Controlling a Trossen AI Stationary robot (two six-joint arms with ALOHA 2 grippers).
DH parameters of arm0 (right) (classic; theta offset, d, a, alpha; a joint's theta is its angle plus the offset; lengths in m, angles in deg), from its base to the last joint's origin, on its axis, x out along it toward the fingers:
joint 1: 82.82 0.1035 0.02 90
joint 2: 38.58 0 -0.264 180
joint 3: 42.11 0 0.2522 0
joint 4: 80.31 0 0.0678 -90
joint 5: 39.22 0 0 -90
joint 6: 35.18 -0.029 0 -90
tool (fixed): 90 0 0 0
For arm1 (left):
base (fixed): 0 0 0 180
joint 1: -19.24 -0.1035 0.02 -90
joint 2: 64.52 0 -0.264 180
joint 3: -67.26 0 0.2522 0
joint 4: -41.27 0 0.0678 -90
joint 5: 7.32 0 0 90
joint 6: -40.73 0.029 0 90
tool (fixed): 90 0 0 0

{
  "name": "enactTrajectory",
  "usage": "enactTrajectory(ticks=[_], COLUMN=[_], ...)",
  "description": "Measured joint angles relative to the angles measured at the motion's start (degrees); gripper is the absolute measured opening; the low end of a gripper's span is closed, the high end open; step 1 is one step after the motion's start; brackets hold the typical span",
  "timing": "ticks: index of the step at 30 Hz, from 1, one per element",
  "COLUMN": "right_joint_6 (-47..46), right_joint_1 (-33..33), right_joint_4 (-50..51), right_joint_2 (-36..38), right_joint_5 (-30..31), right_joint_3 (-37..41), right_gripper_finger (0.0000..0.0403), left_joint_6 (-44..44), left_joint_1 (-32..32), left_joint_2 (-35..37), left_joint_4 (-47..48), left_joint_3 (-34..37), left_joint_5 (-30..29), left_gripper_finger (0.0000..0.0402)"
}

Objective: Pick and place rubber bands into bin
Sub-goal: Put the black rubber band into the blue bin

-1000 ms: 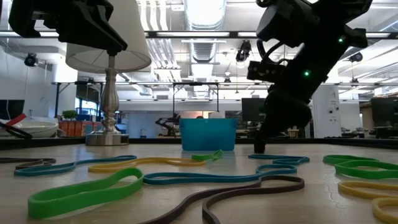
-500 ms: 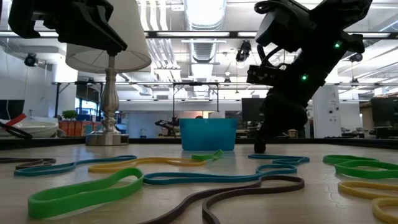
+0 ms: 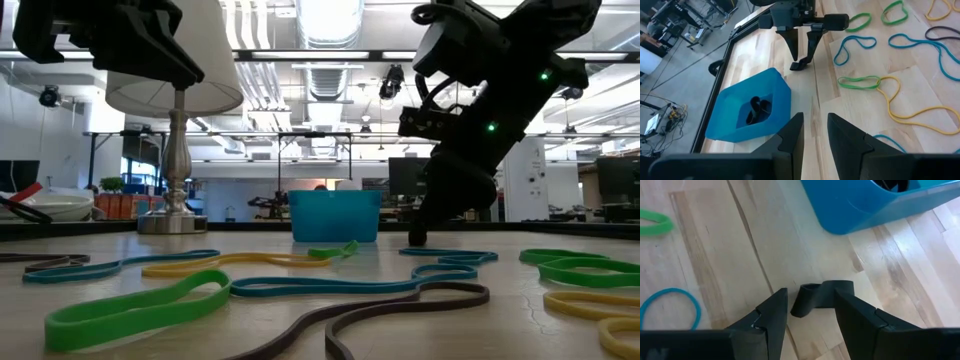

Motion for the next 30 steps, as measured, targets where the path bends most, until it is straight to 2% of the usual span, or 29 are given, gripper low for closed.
enactTrajectory(ticks=[7,14,19,27,30], right_joint_6=[0.0,-0.24,-0.24,0.18,0.61], right_joint_1=[0.0,-0.42,-0.42,-0.37,-0.33], right_joint_4=[-0.17,-0.2,-0.1,0.28,0.71], right_joint_2=[0.0,0.0,0.0,0.0,0.0], right_joint_5=[0.02,0.04,0.04,0.0,-0.24], right_joint_3=[0.04,0.06,0.18,0.28,0.28], right_gripper_finger=[0.0152,0.0126,0.0094,0.0021,0.0012], left_joint_6=[-0.01,0.02,-0.01,-0.01,0.0], left_joint_1=[-0.04,-0.04,-0.02,-0.02,-0.02], left_joint_2=[0.0,0.0,0.0,0.0,0.0], left_joint_4=[-0.02,-0.02,-0.02,-0.03,-0.04], left_joint_3=[0.06,0.07,0.07,0.23,0.28], left_joint_5=[0.01,-0.02,0.01,0.01,0.0], left_gripper_finger=[0.007,0.007,0.007,0.007,0.007])
